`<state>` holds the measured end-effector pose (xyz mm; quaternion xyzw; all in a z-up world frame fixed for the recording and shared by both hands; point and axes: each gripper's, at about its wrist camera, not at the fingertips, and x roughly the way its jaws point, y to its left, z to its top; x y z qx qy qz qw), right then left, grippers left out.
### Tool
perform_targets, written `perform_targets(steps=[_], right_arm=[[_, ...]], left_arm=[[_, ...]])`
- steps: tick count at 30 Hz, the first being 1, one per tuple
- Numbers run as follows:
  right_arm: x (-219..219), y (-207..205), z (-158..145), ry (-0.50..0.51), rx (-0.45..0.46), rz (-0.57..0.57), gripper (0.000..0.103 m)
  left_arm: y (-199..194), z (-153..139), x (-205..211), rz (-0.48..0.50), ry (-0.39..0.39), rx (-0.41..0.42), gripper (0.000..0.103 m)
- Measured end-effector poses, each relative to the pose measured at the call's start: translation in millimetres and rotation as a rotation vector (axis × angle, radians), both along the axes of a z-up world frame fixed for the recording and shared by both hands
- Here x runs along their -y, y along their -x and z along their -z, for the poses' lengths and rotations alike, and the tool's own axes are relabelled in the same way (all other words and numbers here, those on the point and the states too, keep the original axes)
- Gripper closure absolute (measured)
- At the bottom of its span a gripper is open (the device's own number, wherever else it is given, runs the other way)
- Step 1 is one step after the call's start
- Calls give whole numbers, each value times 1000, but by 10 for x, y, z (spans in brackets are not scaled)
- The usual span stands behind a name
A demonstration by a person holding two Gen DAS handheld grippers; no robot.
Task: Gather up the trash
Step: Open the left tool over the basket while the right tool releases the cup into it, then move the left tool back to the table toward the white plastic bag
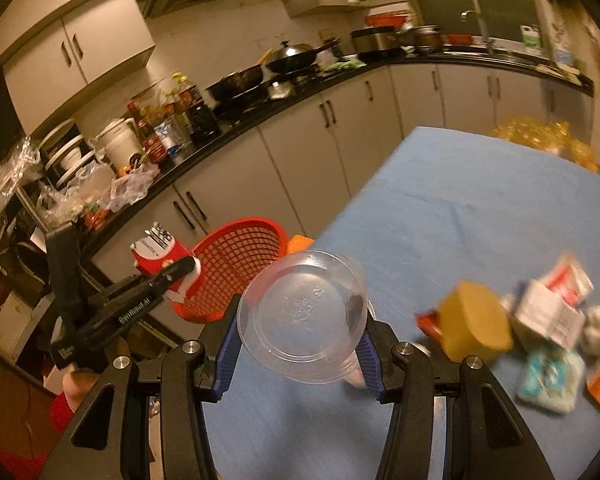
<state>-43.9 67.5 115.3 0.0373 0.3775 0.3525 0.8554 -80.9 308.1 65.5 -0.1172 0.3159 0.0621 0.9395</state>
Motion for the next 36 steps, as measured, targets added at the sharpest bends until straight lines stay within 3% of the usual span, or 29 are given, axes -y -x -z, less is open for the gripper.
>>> perform_targets(steps=[12,14,16,18,19,26,36], right_arm=[[-1167,-521,116,28,-46,-96,47],[-1279,-609,167,26,-64,-99,45],[-1392,-706,225,21,-86,-103,44],[-1438,-782,249,11,-93,-93,41],[-1432,-796,256,4,-94,-89,37],[-1067,-708,194,-38,-97,-53,36],[211,-107,168,-31,-13,78,36]], left_arm=[[-148,179,-259,-33,11,-37,88],[-151,178,-278,-46,0,-33,80],[-160,166,-299,-53,-1,-26,55],[-131,143,-302,-69,-4,-9,36],[-112,128,-301,-75,-6,1,34],[-18,4,-93,-35,-18,23,34],[-26,-65,818,196,-38,16,28]])
